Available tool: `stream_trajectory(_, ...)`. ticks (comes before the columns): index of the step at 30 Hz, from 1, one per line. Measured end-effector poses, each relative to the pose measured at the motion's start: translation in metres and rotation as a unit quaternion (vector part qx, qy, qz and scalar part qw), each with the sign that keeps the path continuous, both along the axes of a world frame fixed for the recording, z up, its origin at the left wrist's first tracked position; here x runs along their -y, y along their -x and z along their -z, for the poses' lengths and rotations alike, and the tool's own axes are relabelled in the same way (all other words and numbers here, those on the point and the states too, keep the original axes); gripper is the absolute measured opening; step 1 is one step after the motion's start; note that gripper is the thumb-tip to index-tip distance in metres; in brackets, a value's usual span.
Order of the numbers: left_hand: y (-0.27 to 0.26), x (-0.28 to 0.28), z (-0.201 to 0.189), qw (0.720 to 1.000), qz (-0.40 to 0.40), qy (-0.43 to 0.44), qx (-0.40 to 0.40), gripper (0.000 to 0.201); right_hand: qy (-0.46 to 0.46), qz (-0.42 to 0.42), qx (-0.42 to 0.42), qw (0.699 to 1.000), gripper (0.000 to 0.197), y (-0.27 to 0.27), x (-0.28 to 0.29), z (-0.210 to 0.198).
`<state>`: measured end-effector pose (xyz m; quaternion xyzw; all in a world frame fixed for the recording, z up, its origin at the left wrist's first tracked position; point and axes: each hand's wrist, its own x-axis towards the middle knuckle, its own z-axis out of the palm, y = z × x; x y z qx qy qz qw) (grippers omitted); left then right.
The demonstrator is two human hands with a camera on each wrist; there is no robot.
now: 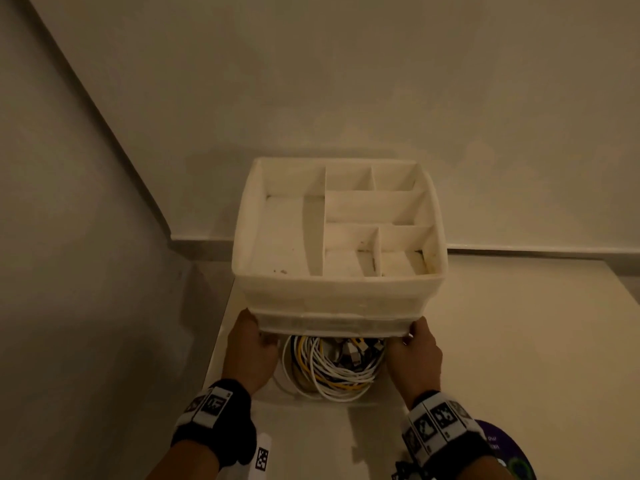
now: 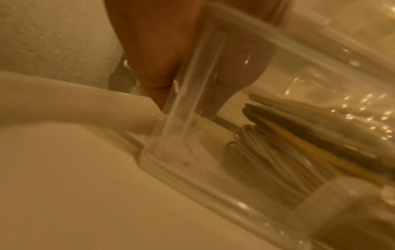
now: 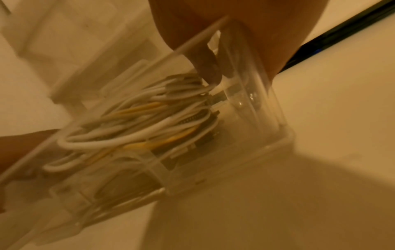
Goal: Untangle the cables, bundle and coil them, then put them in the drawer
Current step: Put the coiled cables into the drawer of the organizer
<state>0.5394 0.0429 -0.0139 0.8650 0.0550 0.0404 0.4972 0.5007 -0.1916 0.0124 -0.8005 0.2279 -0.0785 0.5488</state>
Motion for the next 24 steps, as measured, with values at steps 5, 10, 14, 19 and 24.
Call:
stream_trajectory(5, 0.020, -0.013, -0.009, 0.981, 0.044, 0.157, -0.109, 0.062, -0.174, -0.116, -0.009, 0.978, 0.067, 0.019, 0.023, 0.003)
stream_trajectory(10, 0.045, -0.049, -0.015, 0.942, 0.199, 0.163, -0.216, 0.102, -0.065, -0.358, -0.130, 0.922, 0.109, 0.040, 0.064, -0.004)
stream_trajectory(14, 0.032, -0.050, -0.017, 0.919, 0.306, 0.055, -0.242, 0.129, 0.048, -0.374, -0.152, 0.914, 0.123, 0.034, 0.068, -0.012)
stream_trajectory(19, 0.028, -0.045, 0.003, 0.955, 0.252, 0.007, -0.159, 0.131, 0.084, -0.332, -0.103, 0.934, 0.117, 0.034, 0.064, -0.008)
stream_trajectory(24, 0.025, -0.034, 0.008, 0.983, 0.171, -0.015, -0.071, 0.101, 0.101, -0.271, -0.075, 0.954, 0.102, 0.036, 0.056, 0.001)
